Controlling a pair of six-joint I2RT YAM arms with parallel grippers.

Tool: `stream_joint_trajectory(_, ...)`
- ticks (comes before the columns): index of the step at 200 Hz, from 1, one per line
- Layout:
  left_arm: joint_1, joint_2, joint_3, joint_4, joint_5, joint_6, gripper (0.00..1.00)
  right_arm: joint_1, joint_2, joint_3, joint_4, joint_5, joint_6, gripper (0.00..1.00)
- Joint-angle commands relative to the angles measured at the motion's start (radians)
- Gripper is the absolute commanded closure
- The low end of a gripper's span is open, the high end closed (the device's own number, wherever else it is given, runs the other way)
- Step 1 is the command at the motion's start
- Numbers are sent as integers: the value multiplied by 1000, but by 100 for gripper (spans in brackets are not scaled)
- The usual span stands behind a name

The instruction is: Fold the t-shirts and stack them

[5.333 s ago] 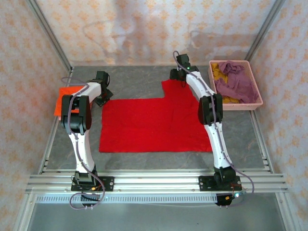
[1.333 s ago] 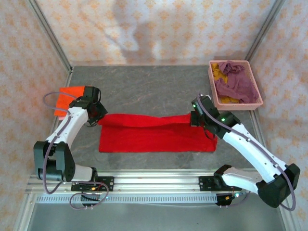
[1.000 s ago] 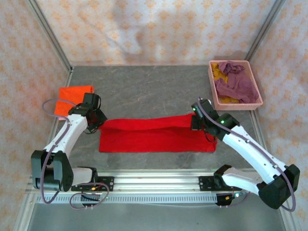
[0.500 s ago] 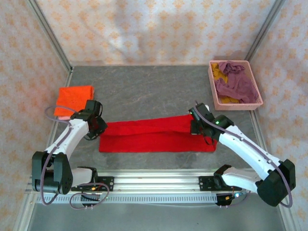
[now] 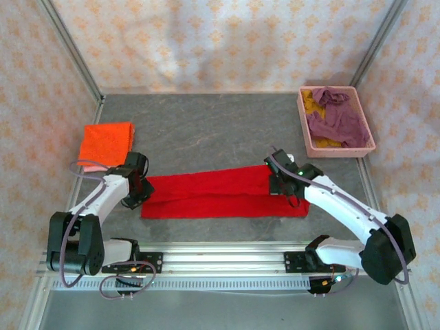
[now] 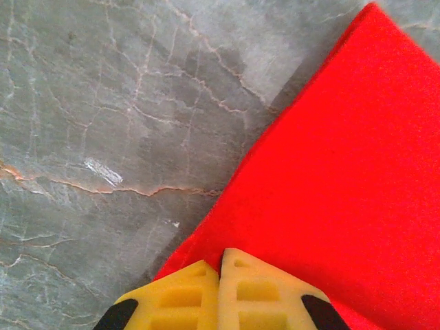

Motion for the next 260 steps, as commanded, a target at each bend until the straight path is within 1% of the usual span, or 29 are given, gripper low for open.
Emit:
stream_joint_trajectory(1,-7,14,-22,25,-32,-20,100,6,33,-17,28,4,13,100)
stream_joint_trajectory(40,-7,28,-28,41,-49,-23,100,6,69,-20,40,-17,23,100)
stream_joint_trajectory(63,-7,27,-18,38,-59,-21,100,7,58,-24,-3,-18,41,100)
stream_joint_trajectory(90,-7,14,9,23,-71,-17,100,6,-15,-14,-72,-19,59,100)
stream_joint_trajectory(94,-7,12,15,21,-73,-16,100,6,-50,-12,-81,-21,62,100)
stream_joint_trajectory(111,-7,4,50,8,-74,-11,100,6,-105,5,-135,-39,74,100)
stream_joint_trajectory(157,-7,9,176,-21,-91,15,100,6,-194,1,-219,-66,96,100)
stream_joint_trajectory(194,-7,23,177,-18,-96,23,100,6,-187,-62,-163,-106,126,100)
stream_joint_trajectory(260,-7,64,97,34,-88,9,100,6,-78,-111,-21,-129,129,100)
